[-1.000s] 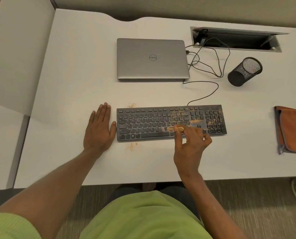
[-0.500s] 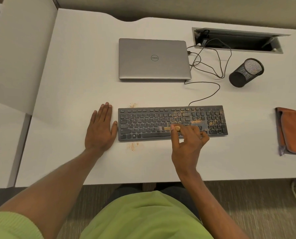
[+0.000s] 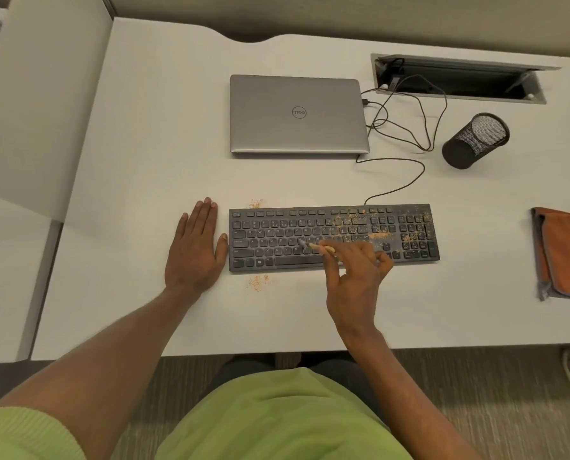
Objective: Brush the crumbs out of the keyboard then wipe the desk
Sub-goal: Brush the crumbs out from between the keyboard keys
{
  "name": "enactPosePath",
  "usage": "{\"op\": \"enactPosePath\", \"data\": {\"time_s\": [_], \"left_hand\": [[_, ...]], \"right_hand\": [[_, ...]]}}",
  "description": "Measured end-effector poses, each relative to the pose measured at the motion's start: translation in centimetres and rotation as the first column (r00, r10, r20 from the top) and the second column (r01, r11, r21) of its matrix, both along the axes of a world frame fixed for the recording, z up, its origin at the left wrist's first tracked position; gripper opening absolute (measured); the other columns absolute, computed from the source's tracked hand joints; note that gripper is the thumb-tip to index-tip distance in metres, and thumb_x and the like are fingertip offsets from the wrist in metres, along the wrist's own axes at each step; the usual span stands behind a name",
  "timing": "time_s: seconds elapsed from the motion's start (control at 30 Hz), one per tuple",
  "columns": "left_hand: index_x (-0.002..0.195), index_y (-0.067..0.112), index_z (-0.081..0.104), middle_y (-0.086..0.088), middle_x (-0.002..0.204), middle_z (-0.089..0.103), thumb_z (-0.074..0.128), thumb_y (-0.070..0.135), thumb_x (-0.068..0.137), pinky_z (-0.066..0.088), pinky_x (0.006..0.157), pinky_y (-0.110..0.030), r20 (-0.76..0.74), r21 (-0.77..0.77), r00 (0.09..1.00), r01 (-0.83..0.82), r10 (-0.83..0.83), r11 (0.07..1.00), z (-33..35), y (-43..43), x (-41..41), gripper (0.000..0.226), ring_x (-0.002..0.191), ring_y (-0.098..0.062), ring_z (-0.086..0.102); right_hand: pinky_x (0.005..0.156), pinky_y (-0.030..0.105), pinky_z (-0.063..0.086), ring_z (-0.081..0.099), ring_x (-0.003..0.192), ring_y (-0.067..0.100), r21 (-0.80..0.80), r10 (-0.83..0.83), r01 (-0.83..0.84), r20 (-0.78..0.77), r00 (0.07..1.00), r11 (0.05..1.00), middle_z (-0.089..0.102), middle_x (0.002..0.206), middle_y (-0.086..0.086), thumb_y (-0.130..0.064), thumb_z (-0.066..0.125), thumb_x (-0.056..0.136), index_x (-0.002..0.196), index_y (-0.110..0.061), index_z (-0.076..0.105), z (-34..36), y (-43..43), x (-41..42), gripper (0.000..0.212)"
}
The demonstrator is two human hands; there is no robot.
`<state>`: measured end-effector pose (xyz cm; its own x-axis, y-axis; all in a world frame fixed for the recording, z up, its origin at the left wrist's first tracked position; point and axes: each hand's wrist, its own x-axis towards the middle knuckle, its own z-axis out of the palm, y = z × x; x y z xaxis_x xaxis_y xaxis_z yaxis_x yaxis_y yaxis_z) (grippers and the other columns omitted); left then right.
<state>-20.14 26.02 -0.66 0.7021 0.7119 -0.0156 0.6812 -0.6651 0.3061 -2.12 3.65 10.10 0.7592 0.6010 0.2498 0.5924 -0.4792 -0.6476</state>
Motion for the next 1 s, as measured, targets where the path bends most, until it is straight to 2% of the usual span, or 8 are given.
{"op": "enactPosePath", "data": {"time_s": [0.1, 0.23, 0.43, 0.53, 0.63, 0.73, 0.83, 1.0], "left_hand": [[0.172, 0.013, 0.014, -0.002, 0.179, 0.012, 0.026, 0.043, 0.110, 0.008, 0.135, -0.042, 0.000, -0.007, 1.000, -0.003, 0.003, 1.000, -0.1, 0.0, 0.0, 0.069, 0.166, -0.013, 0.004], [0.172, 0.013, 0.014, -0.002, 0.180, 0.012, 0.025, 0.043, 0.110, 0.008, 0.135, -0.042, -0.004, -0.010, 1.000, -0.002, 0.002, 1.000, -0.1, 0.0, 0.0, 0.070, 0.166, -0.013, 0.003], [0.172, 0.013, 0.013, -0.002, 0.180, 0.010, 0.024, 0.044, 0.110, 0.006, 0.135, -0.041, -0.007, -0.020, 1.000, -0.004, 0.004, 1.000, 0.1, 0.0, 0.0, 0.071, 0.166, -0.012, 0.002], [0.172, 0.013, 0.012, -0.001, 0.180, 0.010, 0.024, 0.044, 0.110, 0.006, 0.135, -0.041, -0.009, -0.021, 1.000, -0.007, 0.007, 1.000, 0.1, 0.0, 0.0, 0.070, 0.166, -0.012, 0.001], [0.172, 0.013, 0.012, -0.001, 0.180, 0.010, 0.025, 0.044, 0.110, 0.005, 0.135, -0.040, -0.010, -0.020, 1.000, -0.008, 0.008, 1.000, 0.1, 0.0, 0.0, 0.070, 0.166, -0.011, 0.000], [0.172, 0.013, 0.012, -0.001, 0.180, 0.010, 0.024, 0.044, 0.110, 0.005, 0.135, -0.040, -0.015, -0.019, 1.000, -0.006, 0.005, 1.000, 0.1, 0.0, 0.0, 0.070, 0.166, -0.012, 0.001], [0.172, 0.014, 0.011, -0.001, 0.180, 0.009, 0.023, 0.045, 0.110, 0.005, 0.135, -0.040, -0.017, -0.027, 1.000, -0.008, 0.007, 1.000, 0.1, 0.0, 0.0, 0.070, 0.166, -0.011, 0.000], [0.172, 0.014, 0.011, -0.001, 0.180, 0.008, 0.022, 0.045, 0.110, 0.006, 0.136, -0.041, -0.021, -0.025, 1.000, -0.010, 0.010, 1.000, 0.1, -0.1, 0.0, 0.071, 0.166, -0.011, 0.000]], "right_hand": [[0.099, 0.047, 0.028, 0.058, 0.099, 0.016, -0.069, 0.008, -0.009, -0.004, 1.000, 0.998, 0.069, 0.097, -0.015, -0.017, 0.068, 0.098, 0.103, -0.028, 0.072, -0.1, -0.5, 0.2, 0.012], [0.095, 0.040, 0.026, 0.055, 0.101, 0.016, -0.042, -0.001, 0.003, 0.034, 0.999, 0.999, 0.066, 0.098, -0.013, -0.010, 0.067, 0.097, 0.101, -0.025, 0.070, 0.7, -0.9, 0.8, 0.015], [0.097, 0.035, 0.023, 0.057, 0.103, 0.017, -0.044, 0.200, -0.201, -0.041, 0.979, 0.979, 0.070, 0.097, -0.016, -0.011, 0.072, 0.094, 0.100, -0.025, 0.075, 0.4, -0.1, 1.3, 0.015], [0.095, 0.039, 0.023, 0.056, 0.105, 0.014, -0.109, 0.144, -0.146, -0.032, 0.989, 0.983, 0.070, 0.099, -0.017, -0.013, 0.072, 0.094, 0.100, -0.029, 0.075, 0.2, -0.8, 2.2, 0.017], [0.095, 0.044, 0.025, 0.057, 0.108, 0.019, -0.180, 0.027, -0.017, 0.054, 0.998, 0.983, 0.071, 0.102, -0.013, -0.014, 0.072, 0.094, 0.103, -0.028, 0.074, 0.2, -2.0, 3.2, 0.017], [0.094, 0.042, 0.026, 0.058, 0.105, 0.021, -0.114, 0.004, 0.005, 0.079, 0.997, 0.993, 0.071, 0.100, -0.011, -0.012, 0.071, 0.094, 0.103, -0.025, 0.075, 0.6, -2.2, 3.3, 0.016], [0.094, 0.039, 0.026, 0.057, 0.101, 0.017, -0.006, 0.113, -0.113, -0.018, 0.993, 0.994, 0.071, 0.098, -0.014, -0.008, 0.072, 0.093, 0.102, -0.024, 0.076, 0.7, -1.3, 2.3, 0.019], [0.095, 0.039, 0.026, 0.057, 0.101, 0.015, -0.033, 0.180, -0.182, -0.065, 0.982, 0.983, 0.071, 0.098, -0.017, -0.014, 0.072, 0.094, 0.101, -0.026, 0.076, 0.1, -0.9, 1.9, 0.015]]}}
